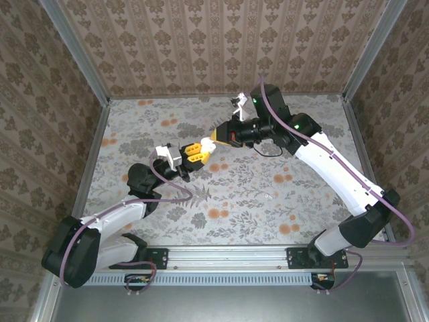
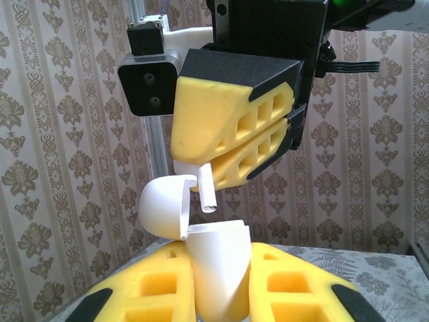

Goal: Insert wireless bluetooth earbuds into charging case

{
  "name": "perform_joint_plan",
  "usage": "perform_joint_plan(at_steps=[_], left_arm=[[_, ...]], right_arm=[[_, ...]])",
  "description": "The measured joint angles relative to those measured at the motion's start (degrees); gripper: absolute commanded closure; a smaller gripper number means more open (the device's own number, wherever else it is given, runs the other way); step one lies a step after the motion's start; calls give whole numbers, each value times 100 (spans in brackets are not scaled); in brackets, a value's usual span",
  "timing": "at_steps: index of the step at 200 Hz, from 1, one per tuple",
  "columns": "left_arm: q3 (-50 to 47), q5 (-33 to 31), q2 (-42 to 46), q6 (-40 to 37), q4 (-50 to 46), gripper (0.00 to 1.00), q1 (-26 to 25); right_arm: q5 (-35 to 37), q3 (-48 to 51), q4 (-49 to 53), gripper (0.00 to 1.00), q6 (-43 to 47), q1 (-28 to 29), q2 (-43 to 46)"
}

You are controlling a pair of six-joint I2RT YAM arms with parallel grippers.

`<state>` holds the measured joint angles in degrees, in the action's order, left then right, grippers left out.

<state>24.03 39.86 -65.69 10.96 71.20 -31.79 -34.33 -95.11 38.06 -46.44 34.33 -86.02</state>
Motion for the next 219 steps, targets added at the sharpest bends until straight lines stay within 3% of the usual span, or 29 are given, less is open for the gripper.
perform_joint_plan(at_steps=[219], left_arm=[[-26, -85, 7, 107, -258, 100, 0]], right_arm=[[664, 260, 74, 93, 734, 273, 122]])
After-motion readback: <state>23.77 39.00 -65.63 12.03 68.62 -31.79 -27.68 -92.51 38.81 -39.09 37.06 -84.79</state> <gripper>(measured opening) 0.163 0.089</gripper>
